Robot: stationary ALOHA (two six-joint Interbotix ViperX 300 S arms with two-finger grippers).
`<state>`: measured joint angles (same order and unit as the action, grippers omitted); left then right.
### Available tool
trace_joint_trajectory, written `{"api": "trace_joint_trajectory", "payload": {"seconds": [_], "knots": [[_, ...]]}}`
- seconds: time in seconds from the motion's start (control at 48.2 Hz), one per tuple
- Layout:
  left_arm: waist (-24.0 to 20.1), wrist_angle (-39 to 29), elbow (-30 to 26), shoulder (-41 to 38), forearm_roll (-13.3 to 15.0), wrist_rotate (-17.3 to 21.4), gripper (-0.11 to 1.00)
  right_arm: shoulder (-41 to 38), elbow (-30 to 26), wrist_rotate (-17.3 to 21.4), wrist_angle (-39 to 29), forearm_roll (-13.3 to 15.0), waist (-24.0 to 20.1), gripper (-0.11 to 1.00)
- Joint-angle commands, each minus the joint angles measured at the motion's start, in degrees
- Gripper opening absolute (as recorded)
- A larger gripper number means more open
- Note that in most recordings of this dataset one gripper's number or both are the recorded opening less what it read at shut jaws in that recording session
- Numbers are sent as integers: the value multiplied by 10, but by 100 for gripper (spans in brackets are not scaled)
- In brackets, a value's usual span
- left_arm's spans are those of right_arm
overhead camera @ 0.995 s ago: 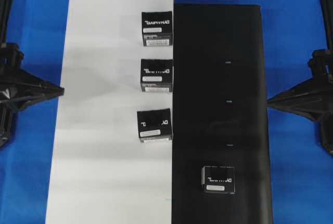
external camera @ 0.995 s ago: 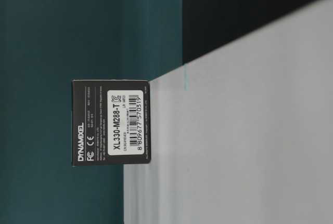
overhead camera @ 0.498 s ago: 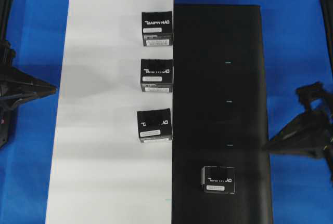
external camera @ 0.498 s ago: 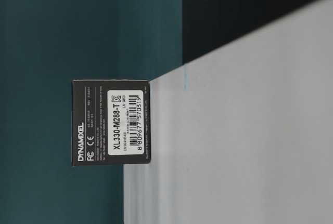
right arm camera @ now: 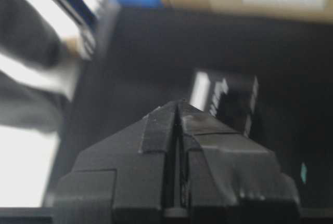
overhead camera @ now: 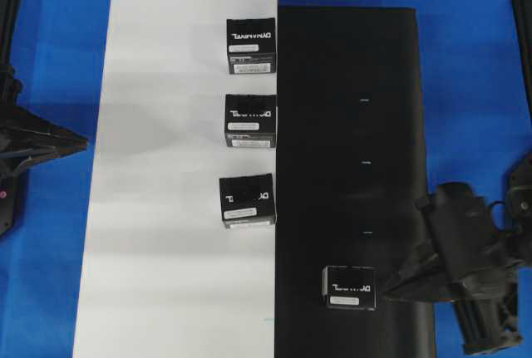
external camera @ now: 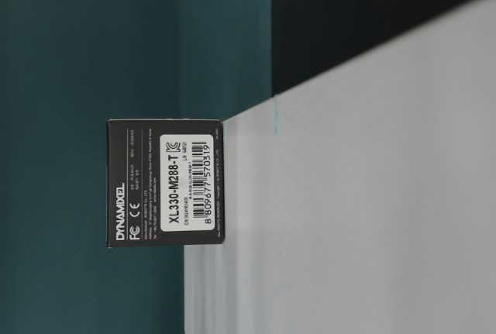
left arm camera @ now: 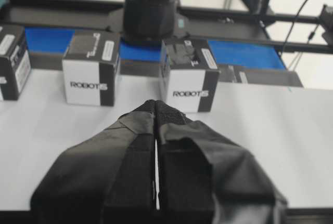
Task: Place the box from the black base onto the white base.
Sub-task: 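Move the right gripper over the black box on the black base, then lower the open right gripper around the black box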
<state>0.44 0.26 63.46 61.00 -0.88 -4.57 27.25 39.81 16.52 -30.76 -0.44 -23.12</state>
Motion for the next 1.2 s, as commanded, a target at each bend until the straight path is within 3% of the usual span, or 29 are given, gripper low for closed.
{"api": "trace_joint_trajectory", "payload": {"seconds": [0.0,0.145,0.228,0.498,0.643,0.85,0.933,1.099,1.182], "knots": [[4,-4,-16,1,-1,-1,-3,-19,-20,20,-40,2,-2,-3],[6,-24,-18,6,-1,-1,-3,-31,-20,69,-69,19,-5,-2],[6,-31,-18,9,-1,-1,-3,-26,-19,70,-69,35,-8,-1],[6,-32,-18,11,-1,-1,-3,-31,-23,76,-76,37,-17,11],[6,-32,-19,11,-1,-1,-3,-40,-30,86,-91,36,-17,36],[6,-32,-19,11,-1,-2,-3,-67,-56,156,-103,23,-18,91],[6,-32,-18,11,-1,-3,-3,-78,-62,157,-118,44,-34,99],[6,-33,-19,11,-1,-5,-3,-108,-63,178,-148,96,-60,99],[6,-33,-18,11,-1,-6,-3,-127,-65,207,-159,156,-67,99]]}}
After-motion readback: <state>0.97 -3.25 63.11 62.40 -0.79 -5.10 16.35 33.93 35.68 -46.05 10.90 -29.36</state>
